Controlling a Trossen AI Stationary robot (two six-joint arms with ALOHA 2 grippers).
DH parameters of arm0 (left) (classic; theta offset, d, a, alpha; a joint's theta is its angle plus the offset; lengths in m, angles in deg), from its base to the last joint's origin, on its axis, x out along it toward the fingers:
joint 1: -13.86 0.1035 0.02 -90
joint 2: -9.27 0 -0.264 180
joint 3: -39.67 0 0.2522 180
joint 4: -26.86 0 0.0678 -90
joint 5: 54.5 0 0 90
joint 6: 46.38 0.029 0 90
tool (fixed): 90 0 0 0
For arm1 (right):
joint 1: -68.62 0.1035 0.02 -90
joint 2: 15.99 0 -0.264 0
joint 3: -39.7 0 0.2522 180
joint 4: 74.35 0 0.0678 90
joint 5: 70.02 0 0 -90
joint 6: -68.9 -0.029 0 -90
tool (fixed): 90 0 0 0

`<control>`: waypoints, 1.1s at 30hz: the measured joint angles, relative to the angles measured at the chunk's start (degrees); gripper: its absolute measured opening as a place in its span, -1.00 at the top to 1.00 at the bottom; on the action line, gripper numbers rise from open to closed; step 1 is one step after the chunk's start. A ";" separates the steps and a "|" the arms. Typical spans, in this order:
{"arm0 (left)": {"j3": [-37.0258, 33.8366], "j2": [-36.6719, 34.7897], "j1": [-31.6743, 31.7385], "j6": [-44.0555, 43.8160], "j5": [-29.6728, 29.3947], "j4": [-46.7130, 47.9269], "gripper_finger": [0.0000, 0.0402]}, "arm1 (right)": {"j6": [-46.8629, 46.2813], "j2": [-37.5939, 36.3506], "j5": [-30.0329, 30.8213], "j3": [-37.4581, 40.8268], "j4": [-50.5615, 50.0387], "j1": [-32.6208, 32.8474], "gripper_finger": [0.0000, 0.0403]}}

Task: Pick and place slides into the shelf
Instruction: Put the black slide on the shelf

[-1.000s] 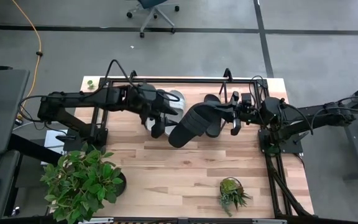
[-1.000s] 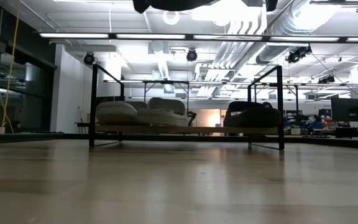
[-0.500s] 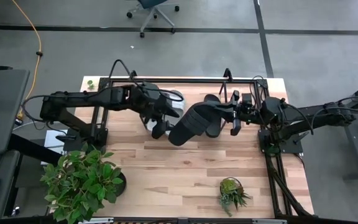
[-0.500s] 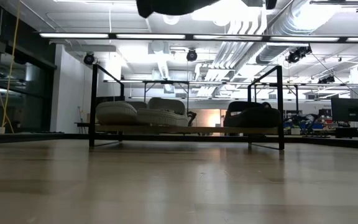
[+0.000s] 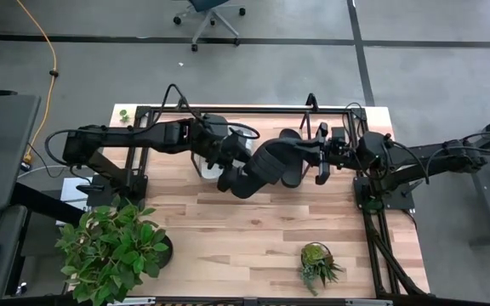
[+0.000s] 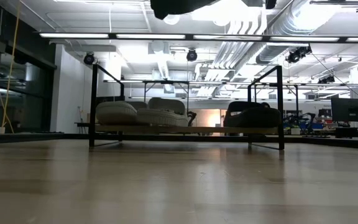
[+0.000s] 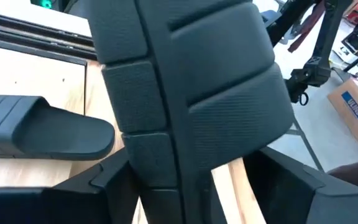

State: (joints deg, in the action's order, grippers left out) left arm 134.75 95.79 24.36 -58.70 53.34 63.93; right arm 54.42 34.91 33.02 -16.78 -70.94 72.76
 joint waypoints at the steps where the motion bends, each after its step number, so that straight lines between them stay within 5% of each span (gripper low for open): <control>1: 0.00 0.00 0.00 0.04 0.00 0.04 -0.22 | 0.00 0.01 0.00 0.00 -0.18 0.01 0.91; 20: 0.00 0.00 0.11 1.40 0.48 0.96 0.53 | -0.02 0.00 -0.19 -0.02 0.00 0.01 0.91; 33: 0.00 0.00 0.04 1.79 -0.89 0.87 0.58 | 0.00 0.00 0.02 -0.02 0.29 0.01 0.91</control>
State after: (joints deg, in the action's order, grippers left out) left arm 134.75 95.79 24.41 -56.90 52.46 64.80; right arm 54.42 34.91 33.03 -16.80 -70.66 72.76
